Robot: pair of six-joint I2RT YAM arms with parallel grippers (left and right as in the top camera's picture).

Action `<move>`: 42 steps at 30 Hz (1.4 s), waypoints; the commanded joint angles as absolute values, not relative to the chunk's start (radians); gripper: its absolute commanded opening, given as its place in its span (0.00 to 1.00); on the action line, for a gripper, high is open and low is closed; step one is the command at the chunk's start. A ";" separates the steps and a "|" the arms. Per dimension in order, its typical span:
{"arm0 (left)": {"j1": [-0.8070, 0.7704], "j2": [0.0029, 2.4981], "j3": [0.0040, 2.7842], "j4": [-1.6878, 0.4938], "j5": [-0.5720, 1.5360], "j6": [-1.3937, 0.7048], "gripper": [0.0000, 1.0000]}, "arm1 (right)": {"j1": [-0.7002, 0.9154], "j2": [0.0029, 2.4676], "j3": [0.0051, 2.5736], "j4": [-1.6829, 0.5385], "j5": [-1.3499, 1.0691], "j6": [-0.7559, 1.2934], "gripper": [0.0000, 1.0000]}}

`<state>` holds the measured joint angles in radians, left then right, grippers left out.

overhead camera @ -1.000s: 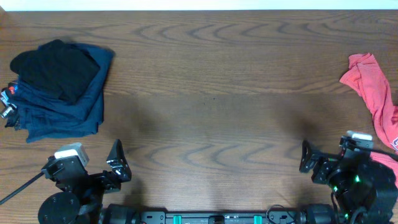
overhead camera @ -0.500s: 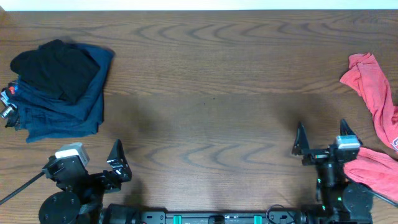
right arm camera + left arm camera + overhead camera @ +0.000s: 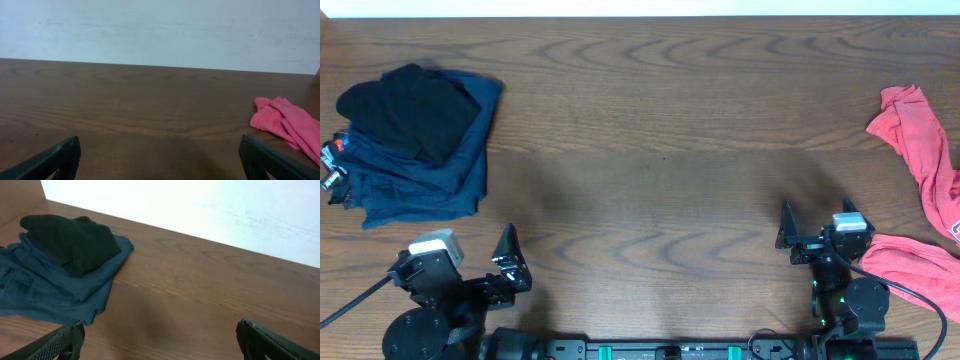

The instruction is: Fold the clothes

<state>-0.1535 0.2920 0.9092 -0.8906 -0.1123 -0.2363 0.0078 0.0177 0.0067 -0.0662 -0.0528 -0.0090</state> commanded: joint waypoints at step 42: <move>-0.159 0.024 0.414 -0.555 -0.177 -0.230 0.98 | -0.006 0.016 0.006 -0.071 -0.054 -0.016 0.99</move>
<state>-0.1535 0.0944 0.5251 -0.6296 -0.1524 -0.2356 0.0078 0.0177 0.0067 -0.0666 -0.0525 -0.0090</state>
